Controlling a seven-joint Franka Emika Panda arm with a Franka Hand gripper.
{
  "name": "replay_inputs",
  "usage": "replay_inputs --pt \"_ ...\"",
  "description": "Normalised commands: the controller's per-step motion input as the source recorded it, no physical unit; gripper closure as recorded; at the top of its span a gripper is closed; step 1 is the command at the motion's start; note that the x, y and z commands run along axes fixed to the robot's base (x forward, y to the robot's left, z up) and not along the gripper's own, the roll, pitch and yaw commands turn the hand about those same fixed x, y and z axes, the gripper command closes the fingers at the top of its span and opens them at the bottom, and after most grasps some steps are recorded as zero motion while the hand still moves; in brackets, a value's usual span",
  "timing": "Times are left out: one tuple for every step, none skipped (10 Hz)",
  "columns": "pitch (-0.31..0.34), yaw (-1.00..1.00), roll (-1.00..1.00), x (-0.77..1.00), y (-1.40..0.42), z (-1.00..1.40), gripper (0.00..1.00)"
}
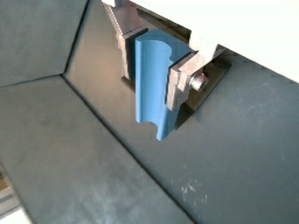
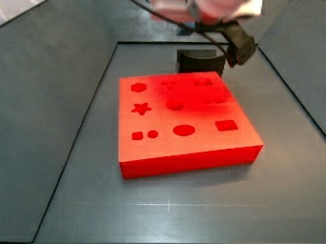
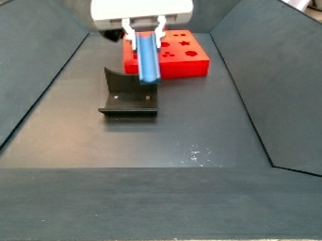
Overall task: Pick up the arch object. Move up. Place the arch object on the fixture. Regrasp the arch object. Move to above the board. Insert the arch object.
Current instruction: Move to above the board.
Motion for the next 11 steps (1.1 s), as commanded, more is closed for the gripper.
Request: replay_inputs --pt "-0.009 0.02 -0.07 -0.25 0.01 1.00 1.00" --pt "-0.019 0.01 -0.07 -0.23 0.01 1.00 1.00" --pt "-0.023 0.00 -0.08 -0.22 0.02 1.00 1.00" --pt "-0.026 -0.01 -0.09 -0.21 0.02 1.00 1.00" --pt "-0.030 -0.01 -0.09 -0.19 0.02 1.00 1.00" --pt "-0.028 -0.02 -0.10 -0.18 0.02 1.00 1.00" --pt "-0.029 -0.02 -0.10 -0.15 0.02 0.91 1.00" --pt "-0.025 -0.03 -0.10 -0.11 0.02 0.75 1.00" --pt "-0.017 -0.03 -0.10 -0.08 0.02 0.58 1.00" --pt "-0.004 -0.04 -0.10 -0.06 0.01 0.36 1.00" --pt "0.004 -0.04 -0.09 -0.06 0.01 0.19 1.00"
